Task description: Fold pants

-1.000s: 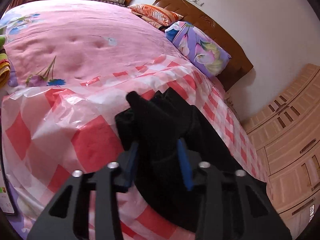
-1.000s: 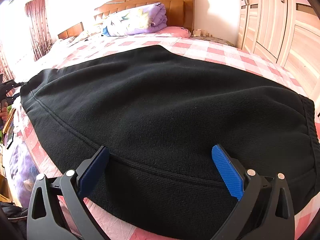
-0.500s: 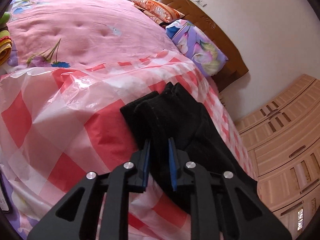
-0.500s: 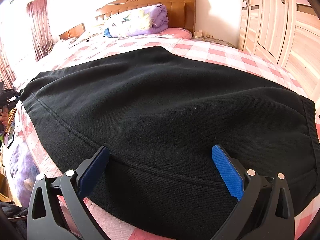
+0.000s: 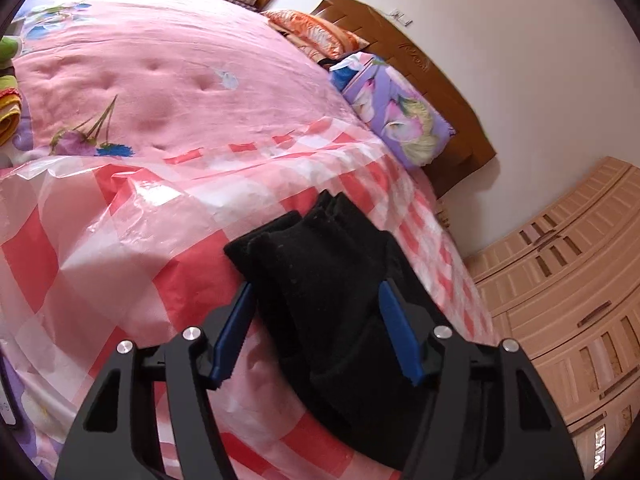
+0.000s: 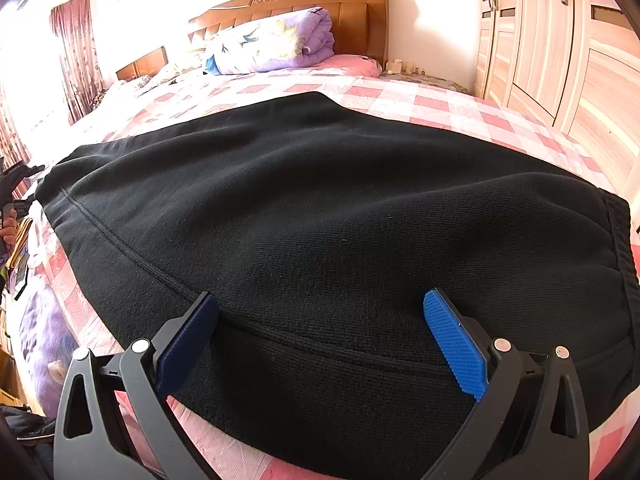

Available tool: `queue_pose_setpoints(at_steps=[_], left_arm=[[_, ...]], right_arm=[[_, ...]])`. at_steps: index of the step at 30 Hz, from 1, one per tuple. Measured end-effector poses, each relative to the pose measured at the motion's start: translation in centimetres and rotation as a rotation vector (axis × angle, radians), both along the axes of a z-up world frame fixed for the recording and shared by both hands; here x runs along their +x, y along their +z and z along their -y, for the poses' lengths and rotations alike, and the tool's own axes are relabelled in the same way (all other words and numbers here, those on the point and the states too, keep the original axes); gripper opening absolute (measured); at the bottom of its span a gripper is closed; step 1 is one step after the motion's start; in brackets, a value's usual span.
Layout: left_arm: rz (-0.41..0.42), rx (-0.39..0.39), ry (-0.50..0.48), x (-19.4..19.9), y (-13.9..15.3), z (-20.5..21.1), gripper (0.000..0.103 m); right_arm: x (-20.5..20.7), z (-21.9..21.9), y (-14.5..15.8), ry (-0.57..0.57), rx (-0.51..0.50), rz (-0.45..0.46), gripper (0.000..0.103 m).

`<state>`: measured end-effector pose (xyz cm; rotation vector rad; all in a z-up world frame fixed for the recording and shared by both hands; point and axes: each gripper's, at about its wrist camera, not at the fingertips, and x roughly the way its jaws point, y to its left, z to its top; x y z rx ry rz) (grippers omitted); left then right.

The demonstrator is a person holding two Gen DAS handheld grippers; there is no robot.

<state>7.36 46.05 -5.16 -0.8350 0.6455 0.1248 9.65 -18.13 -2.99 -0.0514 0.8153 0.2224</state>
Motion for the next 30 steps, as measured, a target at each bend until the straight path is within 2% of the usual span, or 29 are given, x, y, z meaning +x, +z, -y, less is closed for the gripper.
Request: queue_pose_setpoints(at_steps=[7, 9, 11, 13, 15, 16, 19, 21, 23, 26, 27, 29, 30], left_arm=[[0.028, -0.069, 0.028, -0.7, -1.5, -0.7, 0.062], [0.056, -0.091, 0.0, -0.3, -1.5, -0.7, 0.059], [0.051, -0.083, -0.006, 0.5, -1.5, -0.7, 0.044], [0.044, -0.078, 0.0, 1.0, -1.7, -0.7, 0.016], [0.043, -0.086, 0.03, 1.0, -1.4, -0.6, 0.012], [0.053, -0.048, 0.034, 0.8, -0.2, -0.1, 0.011], [0.148, 0.167, 0.02, 0.1, 6.8, 2.3, 0.01], [0.151, 0.262, 0.024, 0.2, 9.1, 2.9, 0.01], [0.062, 0.331, 0.04, 1.2, 8.2, 2.3, 0.01], [-0.138, 0.29, 0.069, 2.6, 2.0, 0.7, 0.01], [-0.158, 0.287, 0.082, 2.4, 0.5, 0.7, 0.011], [-0.121, 0.312, 0.113, 1.1, 0.1, 1.1, 0.018], [-0.111, 0.327, 0.127, 0.7, 0.6, 1.3, 0.031]], right_arm=[[-0.1, 0.1, 0.0, 0.004, 0.001, 0.004, 0.099], [-0.1, 0.1, 0.0, 0.004, 0.0, 0.006, 0.099], [-0.1, 0.1, 0.0, 0.004, 0.001, 0.004, 0.099], [-0.2, 0.1, 0.0, 0.004, 0.001, 0.006, 0.099], [-0.1, 0.1, 0.0, 0.006, -0.001, 0.003, 0.099], [-0.1, 0.1, 0.0, 0.009, 0.0, 0.0, 0.099], [0.0, 0.1, 0.0, 0.011, -0.002, -0.005, 0.099], [-0.1, 0.1, 0.0, 0.011, 0.0, -0.003, 0.099], [-0.2, 0.2, -0.1, 0.013, 0.004, 0.007, 0.099], [-0.1, 0.2, -0.1, 0.025, 0.007, 0.003, 0.099], [-0.1, 0.3, -0.1, 0.032, 0.007, -0.003, 0.099], [0.1, 0.6, 0.0, 0.04, 0.012, -0.011, 0.099], [0.1, 0.7, 0.0, 0.041, 0.013, -0.014, 0.099]])
